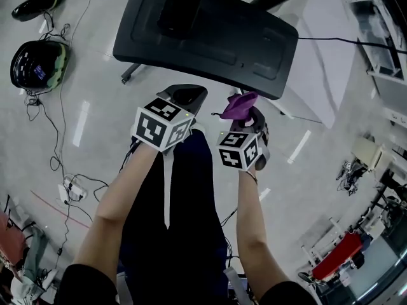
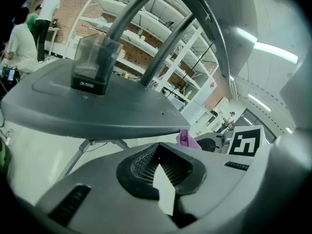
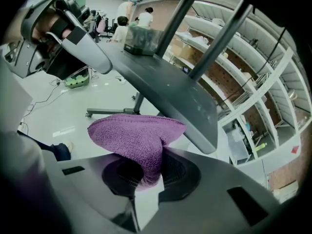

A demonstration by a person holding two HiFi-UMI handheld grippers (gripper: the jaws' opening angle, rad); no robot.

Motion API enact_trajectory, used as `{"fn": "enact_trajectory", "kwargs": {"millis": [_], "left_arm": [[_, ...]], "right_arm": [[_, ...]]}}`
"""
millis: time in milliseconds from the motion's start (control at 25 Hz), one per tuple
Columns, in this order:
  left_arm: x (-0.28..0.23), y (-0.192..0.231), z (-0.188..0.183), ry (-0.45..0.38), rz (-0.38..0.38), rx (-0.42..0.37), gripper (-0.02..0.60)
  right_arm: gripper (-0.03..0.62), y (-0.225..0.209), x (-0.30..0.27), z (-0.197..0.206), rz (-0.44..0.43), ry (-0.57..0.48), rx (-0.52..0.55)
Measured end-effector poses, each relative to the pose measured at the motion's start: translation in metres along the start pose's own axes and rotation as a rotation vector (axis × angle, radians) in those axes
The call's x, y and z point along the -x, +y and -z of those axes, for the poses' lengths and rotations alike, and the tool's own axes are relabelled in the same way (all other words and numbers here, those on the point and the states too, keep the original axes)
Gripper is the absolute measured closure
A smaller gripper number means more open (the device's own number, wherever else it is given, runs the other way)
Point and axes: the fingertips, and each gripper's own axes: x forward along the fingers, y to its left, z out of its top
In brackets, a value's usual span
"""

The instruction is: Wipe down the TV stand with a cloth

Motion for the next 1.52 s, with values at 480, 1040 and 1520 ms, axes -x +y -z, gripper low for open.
{"fn": "enact_trajectory", "kwargs": {"millis": [480,1040,1520], "left_arm": [[-0.002,0.113,0.078,-0.104,-0.096,0.016,0.575],[-0.073,0.202,0.185,-0.116,-0.146,-0.076,0.575],[-0.094,0.261,0.144,-0.242,-0.17,-0.049,0.575]], "right_arm": [[0.52,0.116,-0.075,-0.052,-0.058,-0.197,0.027],[0.52,0.18,-0.205,-0.036,-0.06,-0.286,-0.057],[0.519,0.175,-0.24,-0.124,-0.054,-0.448,-0.057]]}}
